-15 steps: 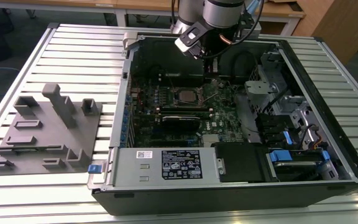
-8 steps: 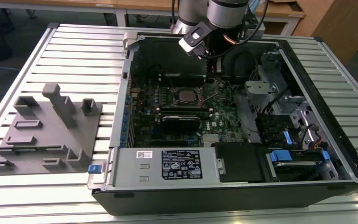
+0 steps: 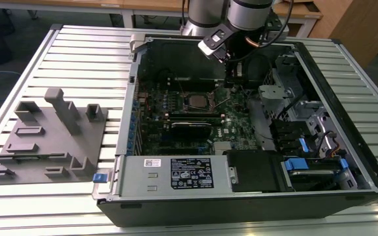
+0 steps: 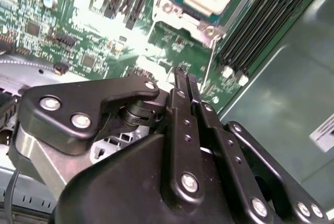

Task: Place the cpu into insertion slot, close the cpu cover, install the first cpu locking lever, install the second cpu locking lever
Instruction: 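Close the cpu cover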

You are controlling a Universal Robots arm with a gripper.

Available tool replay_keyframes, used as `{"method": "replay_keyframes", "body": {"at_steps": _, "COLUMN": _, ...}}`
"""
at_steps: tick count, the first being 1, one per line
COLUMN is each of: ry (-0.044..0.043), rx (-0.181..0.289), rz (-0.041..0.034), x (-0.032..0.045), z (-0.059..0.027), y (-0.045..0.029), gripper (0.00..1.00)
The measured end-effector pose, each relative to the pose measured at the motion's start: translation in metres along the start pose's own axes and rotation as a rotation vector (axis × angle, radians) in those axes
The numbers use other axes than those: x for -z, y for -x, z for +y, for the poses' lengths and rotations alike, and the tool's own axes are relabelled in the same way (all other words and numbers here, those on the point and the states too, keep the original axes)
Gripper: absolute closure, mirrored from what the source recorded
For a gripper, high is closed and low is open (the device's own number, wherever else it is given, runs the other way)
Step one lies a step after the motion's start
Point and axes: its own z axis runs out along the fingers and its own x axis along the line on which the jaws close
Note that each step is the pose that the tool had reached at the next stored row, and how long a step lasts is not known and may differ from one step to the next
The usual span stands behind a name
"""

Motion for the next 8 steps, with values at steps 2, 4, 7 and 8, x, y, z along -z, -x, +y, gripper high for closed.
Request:
{"method": "replay_keyframes", "body": {"at_steps": 2, "ry": 0.0000, "rx": 0.000, "rz": 0.0000, "x": -0.0002, "z": 0.0045, "y": -0.0002, "gripper": 0.84}}
{"method": "replay_keyframes", "body": {"at_steps": 4, "ry": 0.0000, "rx": 0.000, "rz": 0.0000, "x": -0.0003, "z": 0.0090, "y": -0.0004, "gripper": 0.84}}
{"method": "replay_keyframes", "body": {"at_steps": 7, "ry": 0.0000, "rx": 0.000, "rz": 0.0000, "x": -0.0006, "z": 0.0167, "y": -0.0007, "gripper": 0.84}}
{"method": "replay_keyframes", "body": {"at_steps": 8, "ry": 0.0000, "rx": 0.000, "rz": 0.0000, "x": -0.0006, "z": 0.0191, "y": -0.0008, "gripper": 0.84}}
